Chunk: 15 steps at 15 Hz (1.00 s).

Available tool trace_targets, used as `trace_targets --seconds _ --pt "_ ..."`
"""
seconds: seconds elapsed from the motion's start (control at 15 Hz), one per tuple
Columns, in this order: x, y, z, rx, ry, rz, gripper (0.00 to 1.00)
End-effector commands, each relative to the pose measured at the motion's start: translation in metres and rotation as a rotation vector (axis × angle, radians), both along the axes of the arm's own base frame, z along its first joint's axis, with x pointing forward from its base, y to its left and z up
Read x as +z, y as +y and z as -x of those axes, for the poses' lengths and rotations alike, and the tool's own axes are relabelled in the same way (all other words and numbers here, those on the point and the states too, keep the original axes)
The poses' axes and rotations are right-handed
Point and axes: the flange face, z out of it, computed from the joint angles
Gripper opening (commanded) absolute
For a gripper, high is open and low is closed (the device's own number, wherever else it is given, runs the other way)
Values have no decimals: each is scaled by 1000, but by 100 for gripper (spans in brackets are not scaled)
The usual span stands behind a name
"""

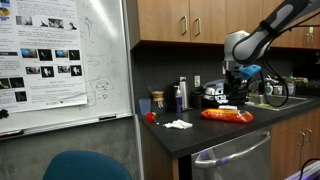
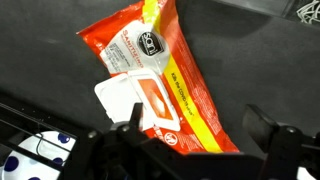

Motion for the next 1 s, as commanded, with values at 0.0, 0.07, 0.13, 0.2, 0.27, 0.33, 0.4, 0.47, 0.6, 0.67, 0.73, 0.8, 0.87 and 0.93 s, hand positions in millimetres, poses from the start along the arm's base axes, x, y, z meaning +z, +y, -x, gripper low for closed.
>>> trace_targets --seconds 0.0,0.07,0.13,0.2,0.27,0.33,0.4,0.47,0.6,0.67,0.73,0.8,0.87,0.93 --pt "1 -1 -21 -58 77 3 100" --pt "1 -3 -24 -70 95 -4 100" --pt "2 -5 -28 -79 121 -13 100" --pt "2 -9 -32 -93 142 -17 100" --pt "1 -11 -35 -104 163 -24 100" --pt "0 -15 -39 -120 180 -31 100" --pt "-2 -18 -43 -136 194 -38 100" --pt "-6 -21 -47 -149 211 -48 100" --pt "-12 -26 -55 -169 236 -69 100" --pt "-14 -28 -57 -178 249 -83 100" --pt "-17 -30 -60 -185 261 -96 100" --pt "-17 -32 -62 -193 268 -105 100" --pt "-16 -33 -64 -199 274 -113 100" --pt "-15 -34 -65 -204 277 -123 100"
